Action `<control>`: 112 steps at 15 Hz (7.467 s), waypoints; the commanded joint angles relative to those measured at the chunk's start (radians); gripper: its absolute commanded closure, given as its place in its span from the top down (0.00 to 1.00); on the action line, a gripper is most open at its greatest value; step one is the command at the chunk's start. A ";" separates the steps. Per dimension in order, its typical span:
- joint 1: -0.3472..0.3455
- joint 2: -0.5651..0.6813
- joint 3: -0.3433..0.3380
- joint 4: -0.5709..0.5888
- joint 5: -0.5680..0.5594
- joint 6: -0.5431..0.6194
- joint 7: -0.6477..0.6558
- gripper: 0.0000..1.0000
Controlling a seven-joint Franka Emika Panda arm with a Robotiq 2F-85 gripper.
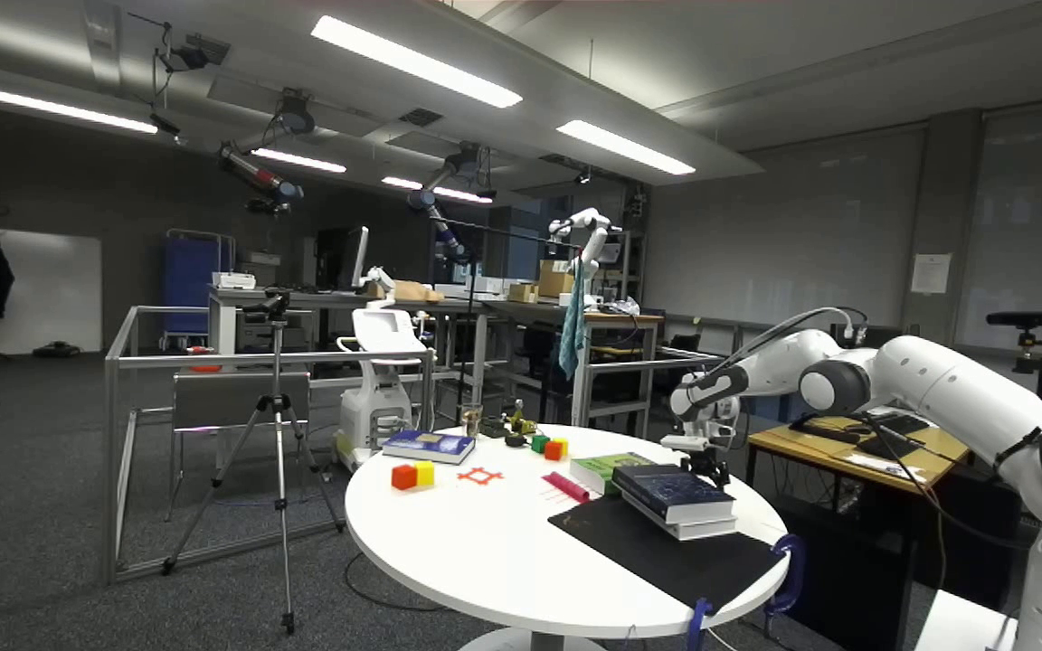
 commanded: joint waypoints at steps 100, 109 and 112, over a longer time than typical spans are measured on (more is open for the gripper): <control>0.242 -0.594 0.034 -0.573 -0.321 0.269 -0.758 1.00; 0.252 -0.513 0.070 -0.527 -0.242 0.493 -0.776 1.00; 0.225 -0.455 0.122 -0.482 -0.166 0.522 -0.888 1.00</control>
